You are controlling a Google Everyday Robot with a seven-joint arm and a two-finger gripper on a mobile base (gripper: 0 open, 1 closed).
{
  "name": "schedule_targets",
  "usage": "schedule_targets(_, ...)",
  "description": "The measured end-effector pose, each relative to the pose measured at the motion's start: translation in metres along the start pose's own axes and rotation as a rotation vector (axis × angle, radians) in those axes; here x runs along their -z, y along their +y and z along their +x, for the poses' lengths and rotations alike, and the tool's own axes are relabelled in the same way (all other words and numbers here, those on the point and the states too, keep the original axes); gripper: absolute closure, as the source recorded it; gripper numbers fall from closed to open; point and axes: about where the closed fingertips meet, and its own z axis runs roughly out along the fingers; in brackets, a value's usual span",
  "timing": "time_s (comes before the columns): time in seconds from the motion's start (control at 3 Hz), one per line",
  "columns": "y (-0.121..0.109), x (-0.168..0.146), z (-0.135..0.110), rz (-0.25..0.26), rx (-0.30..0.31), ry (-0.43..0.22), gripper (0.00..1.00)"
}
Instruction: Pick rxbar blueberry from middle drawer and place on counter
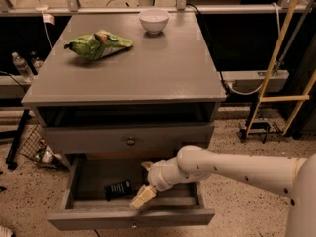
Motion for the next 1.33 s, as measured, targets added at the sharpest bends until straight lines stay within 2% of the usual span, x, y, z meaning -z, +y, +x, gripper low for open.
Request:
schedule_targets(1.0, -0.020, -0.044, -0.005, 0.084, -0.096, -0.084, 0.00)
schedule_targets(1.33, -0.024, -0.067, -0.010, 0.110, -0.096, -0.062, 0.00)
